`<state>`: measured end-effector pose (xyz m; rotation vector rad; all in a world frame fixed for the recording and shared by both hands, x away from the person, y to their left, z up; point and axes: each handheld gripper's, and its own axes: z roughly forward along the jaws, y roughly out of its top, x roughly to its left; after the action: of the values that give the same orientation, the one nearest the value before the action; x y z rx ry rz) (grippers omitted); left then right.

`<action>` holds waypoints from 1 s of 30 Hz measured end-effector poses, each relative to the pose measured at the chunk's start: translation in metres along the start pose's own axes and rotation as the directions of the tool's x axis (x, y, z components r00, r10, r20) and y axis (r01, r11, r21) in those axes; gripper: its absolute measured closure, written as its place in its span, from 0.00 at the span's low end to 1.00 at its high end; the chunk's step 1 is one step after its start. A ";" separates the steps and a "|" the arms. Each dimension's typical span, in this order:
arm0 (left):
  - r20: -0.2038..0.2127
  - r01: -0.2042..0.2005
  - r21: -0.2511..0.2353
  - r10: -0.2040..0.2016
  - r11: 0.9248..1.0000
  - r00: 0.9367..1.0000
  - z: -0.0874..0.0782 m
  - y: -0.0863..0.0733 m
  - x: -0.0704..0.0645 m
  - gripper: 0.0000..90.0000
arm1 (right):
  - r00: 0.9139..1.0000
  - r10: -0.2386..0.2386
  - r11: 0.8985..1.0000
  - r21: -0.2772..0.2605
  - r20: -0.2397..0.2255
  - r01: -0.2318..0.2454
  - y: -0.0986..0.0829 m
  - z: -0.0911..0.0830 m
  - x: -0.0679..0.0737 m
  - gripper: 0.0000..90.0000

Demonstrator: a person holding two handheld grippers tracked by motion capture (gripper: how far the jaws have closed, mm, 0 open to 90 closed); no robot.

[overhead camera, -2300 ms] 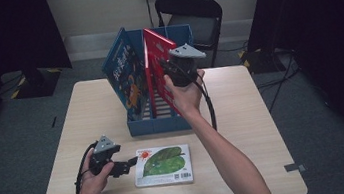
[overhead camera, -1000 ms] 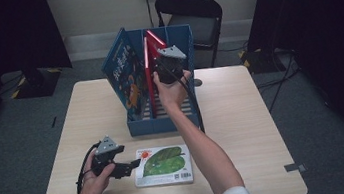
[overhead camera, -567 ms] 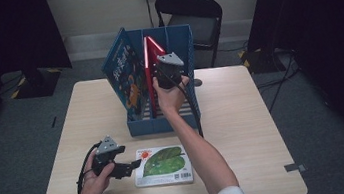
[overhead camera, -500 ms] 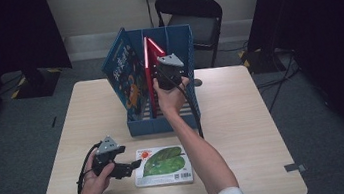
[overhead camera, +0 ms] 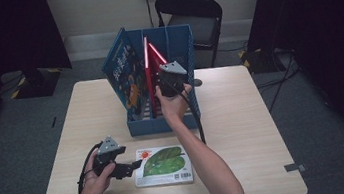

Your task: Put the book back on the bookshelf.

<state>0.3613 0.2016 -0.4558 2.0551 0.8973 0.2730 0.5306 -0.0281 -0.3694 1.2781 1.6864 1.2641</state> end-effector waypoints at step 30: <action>-0.016 0.023 0.029 -0.023 0.999 1.000 0.005 -0.001 0.000 0.18 | 0.993 -0.050 0.997 0.060 -0.103 0.056 -0.033 -0.036 0.000 0.74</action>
<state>0.3632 0.1988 -0.4595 2.0703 0.9394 0.2658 0.4879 -0.0401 -0.3900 1.2154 1.8323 1.2728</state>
